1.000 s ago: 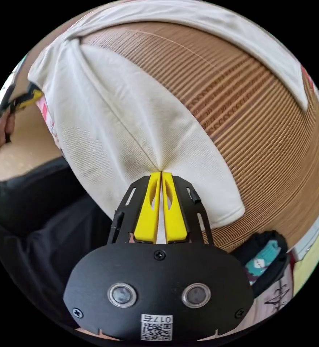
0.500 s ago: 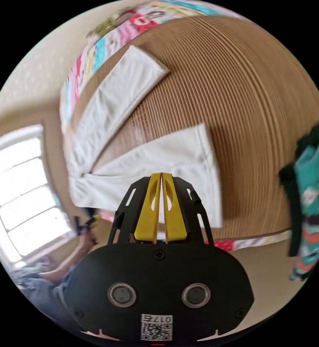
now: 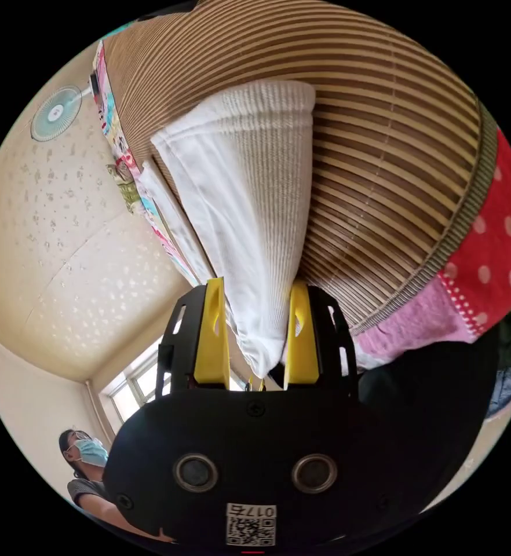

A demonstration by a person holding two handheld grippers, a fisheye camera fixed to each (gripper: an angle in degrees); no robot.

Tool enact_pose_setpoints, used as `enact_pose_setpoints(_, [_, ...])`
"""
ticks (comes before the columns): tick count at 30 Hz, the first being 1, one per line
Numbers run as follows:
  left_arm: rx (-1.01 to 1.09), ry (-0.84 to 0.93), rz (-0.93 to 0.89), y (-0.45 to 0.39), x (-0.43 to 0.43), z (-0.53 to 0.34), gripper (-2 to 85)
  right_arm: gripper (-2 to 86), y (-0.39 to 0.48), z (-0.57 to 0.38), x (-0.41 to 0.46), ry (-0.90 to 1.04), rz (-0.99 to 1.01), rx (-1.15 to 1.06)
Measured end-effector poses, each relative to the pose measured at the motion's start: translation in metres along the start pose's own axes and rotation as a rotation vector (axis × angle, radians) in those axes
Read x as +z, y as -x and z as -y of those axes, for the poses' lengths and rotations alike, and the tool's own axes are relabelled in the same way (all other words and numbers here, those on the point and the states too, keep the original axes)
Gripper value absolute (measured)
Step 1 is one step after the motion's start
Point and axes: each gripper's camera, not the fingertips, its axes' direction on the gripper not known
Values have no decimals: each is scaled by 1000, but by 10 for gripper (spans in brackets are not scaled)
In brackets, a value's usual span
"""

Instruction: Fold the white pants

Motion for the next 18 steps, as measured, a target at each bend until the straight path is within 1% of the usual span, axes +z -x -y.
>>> enact_pose_setpoints(2, [-9,110,-18,6,21,-5,92,104,-7,-2,4,-28,24,5])
enact_pose_setpoints(4, [-65,127,-56,14,23,-14,52,64,-12,-6,5,-61,59,20])
enact_pose_setpoints(7, [-81,102,-218,16,4,-24,43,26,6,-20,-1,-93,122,-61])
enact_pose_setpoints(9, [-18,106,-318,-1,-13,-28,41,12,49,-32,-2,-77,111,-221])
enact_pose_setpoints(10, [34,91,-363,-20,-27,-34,41,10,61,-34,-1,-71,103,-258])
enact_pose_setpoints(12, [122,61,-389,-54,-42,-40,40,5,117,-34,6,-70,48,-351])
enact_pose_setpoints(14, [197,23,-393,-101,-46,-38,40,4,165,-27,17,-98,-13,-386])
enact_pose_setpoints(16, [229,-13,-388,-137,-38,-27,40,6,212,-15,34,-131,-72,-405])
enact_pose_setpoints(18, [256,-39,-393,-174,-19,-13,43,13,275,11,73,-149,-131,-413])
